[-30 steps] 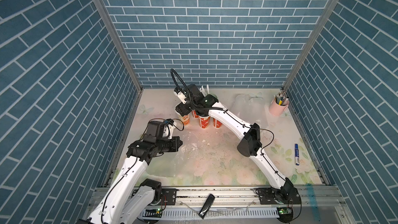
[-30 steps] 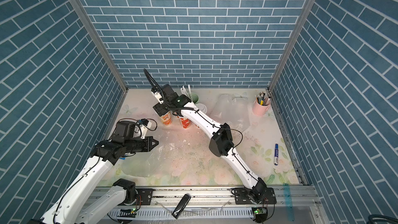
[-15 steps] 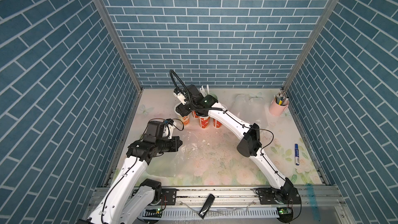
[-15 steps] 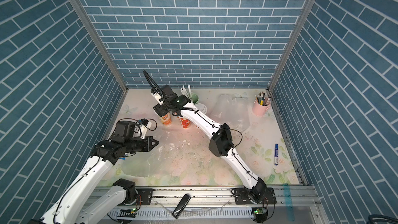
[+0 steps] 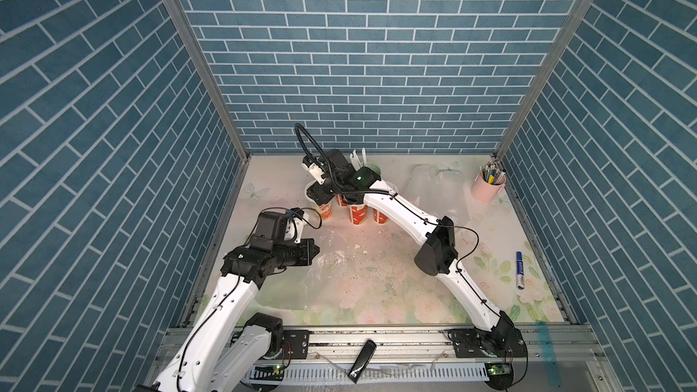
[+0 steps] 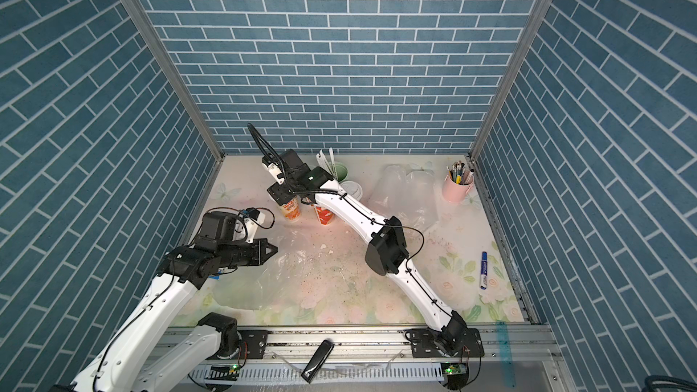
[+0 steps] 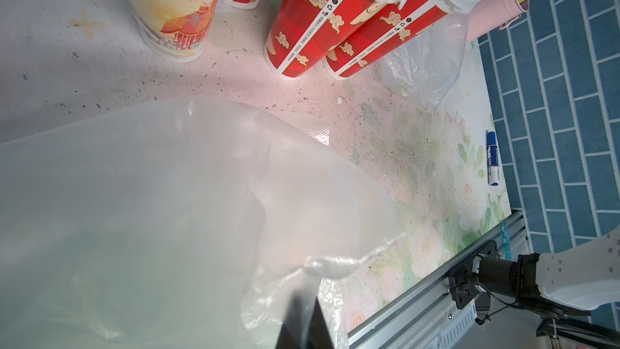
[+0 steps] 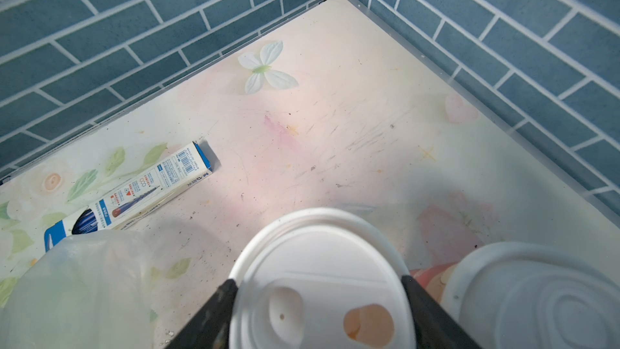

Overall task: Pack milk tea into plastic carrier bags
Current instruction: Pick up the milk tea cup at the center of the board.

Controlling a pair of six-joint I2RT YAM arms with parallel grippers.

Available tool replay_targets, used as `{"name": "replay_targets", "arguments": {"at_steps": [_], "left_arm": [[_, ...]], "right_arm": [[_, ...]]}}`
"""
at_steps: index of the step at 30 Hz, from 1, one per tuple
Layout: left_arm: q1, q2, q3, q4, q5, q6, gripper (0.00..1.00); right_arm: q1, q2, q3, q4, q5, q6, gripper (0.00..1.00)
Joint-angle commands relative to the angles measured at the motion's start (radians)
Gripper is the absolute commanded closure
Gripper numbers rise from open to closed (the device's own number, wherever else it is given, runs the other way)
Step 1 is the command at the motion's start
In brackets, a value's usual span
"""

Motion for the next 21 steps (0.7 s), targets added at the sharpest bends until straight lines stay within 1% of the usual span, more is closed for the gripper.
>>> {"name": "replay_targets", "arguments": {"at_steps": [1, 9, 12, 17, 21], "left_arm": [[0.011, -0.009, -0.015, -0.003, -0.002, 0.005, 1.0], [0.011, -0.009, -0.016, -0.003, -0.002, 0.005, 1.0], [0.012, -0.008, -0.015, -0.004, -0.003, 0.005, 1.0], [0.012, -0.007, -0.014, -0.004, -0.007, 0.005, 1.0], [0.012, -0.007, -0.012, -0.003, -0.008, 0.005, 1.0]], "right_arm": [[0.009, 0.031, 0.021, -0.064, 0.016, -0.044, 0.24], [0.009, 0.035, 0.02, -0.064, 0.008, -0.046, 0.22], [0.008, 0.037, 0.02, -0.065, 0.001, -0.044, 0.24], [0.009, 0.028, 0.02, -0.069, 0.006, -0.044, 0.31], [0.009, 0.005, 0.018, -0.074, -0.007, -0.046, 0.32]]}}
